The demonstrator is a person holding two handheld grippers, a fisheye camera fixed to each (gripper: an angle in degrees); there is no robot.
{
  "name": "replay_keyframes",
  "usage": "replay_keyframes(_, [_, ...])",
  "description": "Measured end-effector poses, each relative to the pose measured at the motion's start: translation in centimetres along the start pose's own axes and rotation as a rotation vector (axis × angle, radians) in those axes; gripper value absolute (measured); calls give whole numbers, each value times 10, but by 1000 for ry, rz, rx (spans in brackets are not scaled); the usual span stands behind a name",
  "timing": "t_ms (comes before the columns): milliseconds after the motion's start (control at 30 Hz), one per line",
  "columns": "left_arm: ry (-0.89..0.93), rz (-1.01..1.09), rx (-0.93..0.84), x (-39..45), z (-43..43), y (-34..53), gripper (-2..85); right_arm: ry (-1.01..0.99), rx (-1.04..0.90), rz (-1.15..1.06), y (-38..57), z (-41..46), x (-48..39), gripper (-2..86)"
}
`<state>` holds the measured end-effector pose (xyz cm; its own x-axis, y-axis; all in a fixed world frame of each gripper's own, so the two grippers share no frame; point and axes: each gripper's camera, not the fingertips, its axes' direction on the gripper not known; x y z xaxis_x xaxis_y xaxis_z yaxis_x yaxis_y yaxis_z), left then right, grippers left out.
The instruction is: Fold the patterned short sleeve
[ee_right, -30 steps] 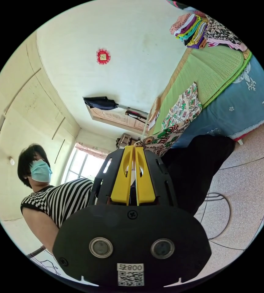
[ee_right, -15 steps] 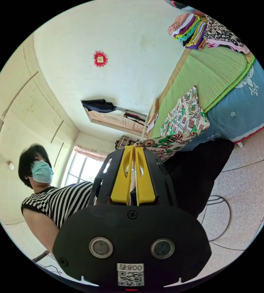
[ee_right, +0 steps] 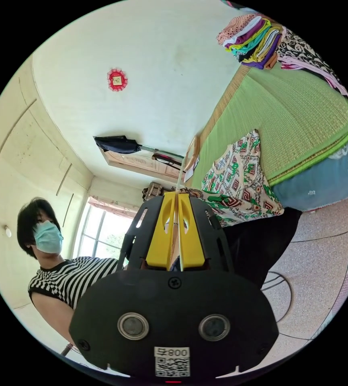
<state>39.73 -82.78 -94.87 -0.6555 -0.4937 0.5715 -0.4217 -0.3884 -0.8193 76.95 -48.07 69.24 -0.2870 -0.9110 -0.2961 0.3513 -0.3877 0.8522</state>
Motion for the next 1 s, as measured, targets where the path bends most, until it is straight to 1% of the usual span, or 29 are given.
replay_keyframes(467, [-103, -123, 64, -139, 83, -137, 21, 80, -54, 175, -170, 46, 67, 6])
replay_keyframes(1000, [-259, -245, 78, -287, 187, -268, 25, 170, -122, 314, -318, 95, 135, 6])
